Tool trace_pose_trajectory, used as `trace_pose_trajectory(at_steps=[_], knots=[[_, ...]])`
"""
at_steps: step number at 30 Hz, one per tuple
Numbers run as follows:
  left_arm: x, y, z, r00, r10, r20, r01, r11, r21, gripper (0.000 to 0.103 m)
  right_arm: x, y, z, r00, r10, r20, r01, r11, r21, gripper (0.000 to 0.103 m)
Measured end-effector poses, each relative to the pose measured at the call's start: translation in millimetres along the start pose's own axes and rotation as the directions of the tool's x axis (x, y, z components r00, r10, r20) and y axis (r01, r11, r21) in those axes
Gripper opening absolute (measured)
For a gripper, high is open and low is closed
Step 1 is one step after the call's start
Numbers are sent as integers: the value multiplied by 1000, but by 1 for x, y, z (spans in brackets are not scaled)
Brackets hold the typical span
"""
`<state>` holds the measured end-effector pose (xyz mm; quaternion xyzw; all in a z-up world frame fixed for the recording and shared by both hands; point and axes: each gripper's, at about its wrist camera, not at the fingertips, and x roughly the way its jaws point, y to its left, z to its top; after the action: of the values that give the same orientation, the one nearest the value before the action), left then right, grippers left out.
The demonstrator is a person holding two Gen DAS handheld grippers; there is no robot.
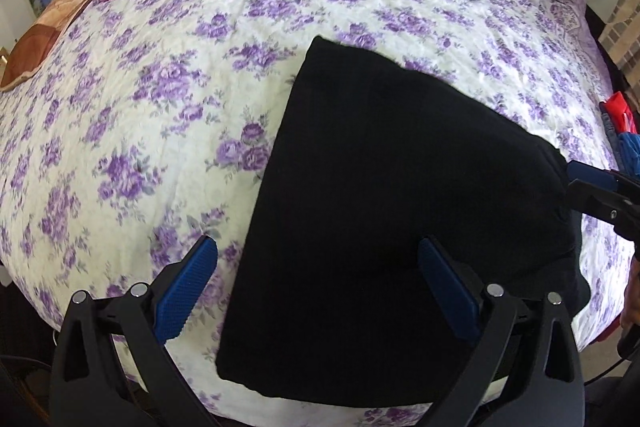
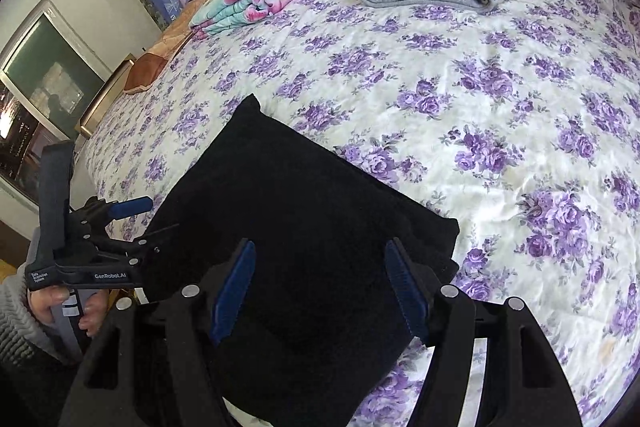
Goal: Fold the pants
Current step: 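Grasp the folded black pants edge with both grippers, then lift the folded pants with both grippers and carry them toward the grey garment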
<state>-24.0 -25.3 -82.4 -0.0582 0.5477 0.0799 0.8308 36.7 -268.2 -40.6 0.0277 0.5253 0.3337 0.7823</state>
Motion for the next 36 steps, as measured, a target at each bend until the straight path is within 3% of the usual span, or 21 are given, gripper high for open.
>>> trace_pose_trajectory(at_steps=[7, 22, 29, 32, 36], knots=[[12, 5, -3, 999, -37, -17, 37, 998, -42, 99, 12, 5, -5, 1000, -14, -4, 14, 999, -42, 77], [16, 15, 8, 987, -153, -47, 157, 984, 88, 99, 10, 22, -11, 993, -113, 45, 111, 993, 38, 93], [6, 26, 13, 982, -188, -32, 190, 973, 133, 99, -25, 21, -23, 977, -164, 133, 142, 977, 160, 93], [-1, 44, 13, 975, -219, -19, 220, 971, 97, 98, -40, 14, -34, 971, -179, 157, 140, 963, 229, 93], [-6, 76, 8, 953, -301, -28, 302, 953, 8, 98, -53, -6, -54, 973, -149, 177, 80, 935, 345, 93]])
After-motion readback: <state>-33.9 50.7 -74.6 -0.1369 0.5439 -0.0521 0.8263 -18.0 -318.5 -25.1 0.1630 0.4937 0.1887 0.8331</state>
